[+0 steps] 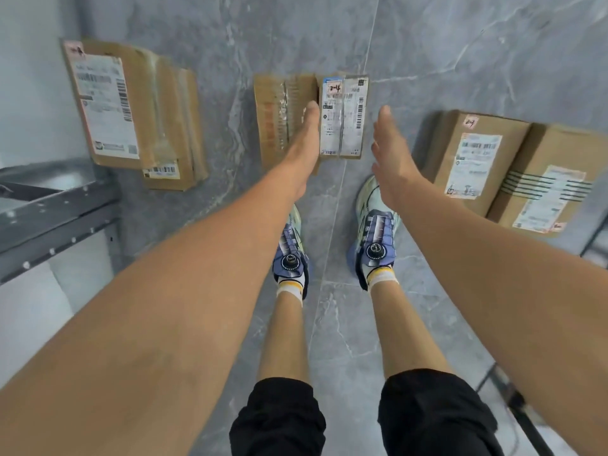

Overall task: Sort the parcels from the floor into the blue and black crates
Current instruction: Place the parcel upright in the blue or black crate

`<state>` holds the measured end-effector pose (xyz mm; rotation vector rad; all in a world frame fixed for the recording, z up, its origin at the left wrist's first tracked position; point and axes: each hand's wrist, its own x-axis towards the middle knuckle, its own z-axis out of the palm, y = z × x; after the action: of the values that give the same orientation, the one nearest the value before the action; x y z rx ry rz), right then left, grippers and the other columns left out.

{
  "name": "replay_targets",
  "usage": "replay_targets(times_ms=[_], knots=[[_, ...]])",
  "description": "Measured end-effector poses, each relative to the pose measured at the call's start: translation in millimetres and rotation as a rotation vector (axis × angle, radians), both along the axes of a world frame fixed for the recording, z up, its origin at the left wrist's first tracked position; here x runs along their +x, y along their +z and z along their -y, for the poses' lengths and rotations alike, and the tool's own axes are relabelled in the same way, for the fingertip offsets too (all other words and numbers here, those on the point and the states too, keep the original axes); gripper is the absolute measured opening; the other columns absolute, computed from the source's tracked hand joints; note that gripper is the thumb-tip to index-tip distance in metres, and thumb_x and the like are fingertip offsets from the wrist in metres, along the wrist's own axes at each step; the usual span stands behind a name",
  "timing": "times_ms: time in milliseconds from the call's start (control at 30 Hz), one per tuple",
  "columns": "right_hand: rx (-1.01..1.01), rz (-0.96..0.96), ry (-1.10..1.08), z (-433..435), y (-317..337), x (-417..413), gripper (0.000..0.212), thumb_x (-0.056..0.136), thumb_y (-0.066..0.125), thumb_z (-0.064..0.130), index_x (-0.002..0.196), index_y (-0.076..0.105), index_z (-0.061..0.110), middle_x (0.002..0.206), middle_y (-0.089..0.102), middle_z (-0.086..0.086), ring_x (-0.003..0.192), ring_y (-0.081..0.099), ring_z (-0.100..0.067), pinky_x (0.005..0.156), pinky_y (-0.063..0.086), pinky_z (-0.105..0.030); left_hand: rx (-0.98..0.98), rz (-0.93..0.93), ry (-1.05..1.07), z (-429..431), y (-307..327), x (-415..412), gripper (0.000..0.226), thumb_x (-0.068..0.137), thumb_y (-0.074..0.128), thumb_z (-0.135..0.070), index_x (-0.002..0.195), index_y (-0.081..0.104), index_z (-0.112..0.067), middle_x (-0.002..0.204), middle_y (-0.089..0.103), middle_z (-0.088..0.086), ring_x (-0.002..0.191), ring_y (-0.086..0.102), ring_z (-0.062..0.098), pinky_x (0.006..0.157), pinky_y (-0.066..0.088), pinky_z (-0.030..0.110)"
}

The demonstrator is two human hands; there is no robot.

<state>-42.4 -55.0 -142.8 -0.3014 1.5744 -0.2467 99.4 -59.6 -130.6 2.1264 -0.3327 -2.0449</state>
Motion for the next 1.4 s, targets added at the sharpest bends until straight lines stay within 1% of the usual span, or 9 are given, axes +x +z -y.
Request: replay_targets(times_ms=[167, 367, 567, 800, 900, 1000, 1133, 1300, 1400], knots=[[-0.048, 0.032, 0.011, 13, -18, 7, 0.066, 0.109, 0.018, 0.063, 0.164, 0.030, 0.030, 0.172, 0.026, 0.006, 0.159, 0.019, -0.015, 0.128, 0.008, -0.043, -0.046, -0.020, 0.042, 6, -25, -7, 0.065, 0.106, 0.012, -0.063, 0.156, 0.039, -0.031, 0.162, 0.039, -0.001, 0.150, 0.033, 0.019, 0.121, 0.022, 0.044], [-0.084, 0.119, -0.010, 14, -44, 9, 0.066, 0.106, 0.020, 0.067, 0.142, 0.064, 0.034, 0.143, 0.067, 0.007, 0.136, 0.059, -0.014, 0.127, 0.026, -0.052, -0.058, -0.059, 0.080, 5, -25, -10, 0.065, 0.106, 0.012, -0.063, 0.152, 0.046, -0.032, 0.159, 0.044, -0.001, 0.149, 0.036, 0.021, 0.124, 0.022, 0.046], [-0.123, 0.112, -0.002, 7, -1, 7, 0.062, 0.109, 0.023, 0.064, 0.146, 0.060, 0.033, 0.142, 0.067, 0.007, 0.133, 0.061, -0.013, 0.124, 0.032, -0.052, -0.100, -0.094, 0.138, -2, 18, -7, 0.064, 0.105, 0.012, -0.064, 0.147, 0.052, -0.037, 0.153, 0.052, -0.005, 0.145, 0.042, 0.016, 0.123, 0.024, 0.054], [-0.239, 0.072, 0.032, 30, 140, 21, 0.069, 0.099, 0.031, 0.079, 0.144, 0.062, 0.037, 0.142, 0.067, 0.011, 0.136, 0.057, -0.010, 0.126, 0.029, -0.052, -0.195, -0.094, 0.178, 15, 167, 11, 0.057, 0.102, 0.015, -0.071, 0.133, 0.059, -0.051, 0.147, 0.057, -0.013, 0.141, 0.046, 0.011, 0.122, 0.027, 0.053], [-0.346, 0.129, 0.063, 48, 223, 37, 0.075, 0.093, 0.033, 0.085, 0.145, 0.061, 0.039, 0.145, 0.064, 0.013, 0.139, 0.054, -0.009, 0.126, 0.028, -0.052, -0.270, -0.067, 0.211, 36, 248, 28, 0.052, 0.106, 0.018, -0.063, 0.109, 0.068, -0.050, 0.105, 0.071, -0.031, 0.108, 0.060, -0.015, 0.112, 0.039, 0.037], [-0.455, 0.166, 0.063, 72, 310, 57, 0.070, 0.101, 0.029, 0.077, 0.145, 0.062, 0.035, 0.142, 0.067, 0.009, 0.136, 0.058, -0.012, 0.124, 0.032, -0.055, -0.371, -0.040, 0.239, 54, 341, 47, 0.042, 0.108, 0.022, -0.055, 0.090, 0.059, -0.052, 0.073, 0.063, -0.045, 0.074, 0.055, -0.030, 0.097, 0.042, 0.028], [-0.591, 0.200, 0.093, 100, 427, 86, 0.063, 0.106, 0.023, 0.066, 0.143, 0.063, 0.034, 0.137, 0.070, 0.008, 0.131, 0.063, -0.011, 0.121, 0.038, -0.052, -0.508, -0.021, 0.246, 72, 447, 76, 0.050, 0.108, 0.022, -0.056, 0.088, 0.067, -0.061, 0.084, 0.066, -0.045, 0.085, 0.058, -0.028, 0.111, 0.041, 0.037], [-0.738, 0.242, 0.172, 114, 556, 118, 0.063, 0.106, 0.023, 0.069, 0.144, 0.062, 0.038, 0.140, 0.068, 0.006, 0.135, 0.060, -0.016, 0.121, 0.035, -0.056, -0.685, 0.004, 0.287, 74, 580, 105, 0.041, 0.109, 0.021, -0.051, 0.101, 0.061, -0.055, 0.084, 0.066, -0.046, 0.083, 0.059, -0.028, 0.096, 0.044, 0.028], [-0.804, 0.248, 0.234, 119, 612, 133, 0.069, 0.100, 0.021, 0.080, 0.141, 0.062, 0.044, 0.141, 0.067, 0.009, 0.138, 0.056, -0.014, 0.123, 0.030, -0.056, -0.779, 0.036, 0.312, 67, 630, 118, 0.037, 0.108, 0.021, -0.054, 0.109, 0.058, -0.059, 0.094, 0.065, -0.047, 0.096, 0.056, -0.027, 0.104, 0.041, 0.030]])
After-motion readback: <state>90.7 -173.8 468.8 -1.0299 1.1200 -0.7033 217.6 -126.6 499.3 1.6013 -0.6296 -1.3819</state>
